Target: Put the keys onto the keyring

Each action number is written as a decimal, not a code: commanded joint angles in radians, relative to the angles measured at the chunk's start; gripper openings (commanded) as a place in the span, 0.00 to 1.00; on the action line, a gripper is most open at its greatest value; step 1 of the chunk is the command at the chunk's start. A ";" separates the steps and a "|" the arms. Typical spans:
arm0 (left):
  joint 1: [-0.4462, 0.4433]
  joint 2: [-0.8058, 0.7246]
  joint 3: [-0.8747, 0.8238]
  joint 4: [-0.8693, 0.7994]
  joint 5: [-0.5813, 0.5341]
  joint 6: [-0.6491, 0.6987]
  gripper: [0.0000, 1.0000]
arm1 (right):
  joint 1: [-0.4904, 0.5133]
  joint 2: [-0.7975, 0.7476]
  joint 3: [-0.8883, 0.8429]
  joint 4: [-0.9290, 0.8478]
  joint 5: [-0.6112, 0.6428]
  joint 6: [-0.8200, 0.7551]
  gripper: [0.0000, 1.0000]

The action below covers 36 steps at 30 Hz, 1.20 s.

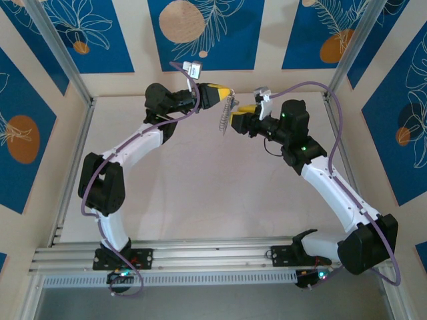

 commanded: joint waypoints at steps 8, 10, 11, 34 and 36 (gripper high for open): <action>-0.009 -0.003 0.042 0.053 0.016 -0.005 0.00 | 0.009 -0.007 -0.004 0.024 0.006 0.007 0.56; -0.009 -0.003 0.041 0.051 0.016 -0.005 0.00 | 0.009 -0.007 -0.004 0.020 0.005 0.005 0.57; -0.009 -0.003 0.042 0.051 0.016 -0.006 0.00 | 0.008 -0.007 -0.004 0.019 0.008 0.004 0.57; -0.008 0.000 0.050 0.050 0.014 -0.003 0.00 | 0.007 -0.039 -0.047 0.026 -0.014 -0.009 0.67; -0.009 0.000 0.050 0.049 0.013 -0.003 0.00 | 0.007 -0.037 -0.044 0.031 -0.013 -0.010 0.67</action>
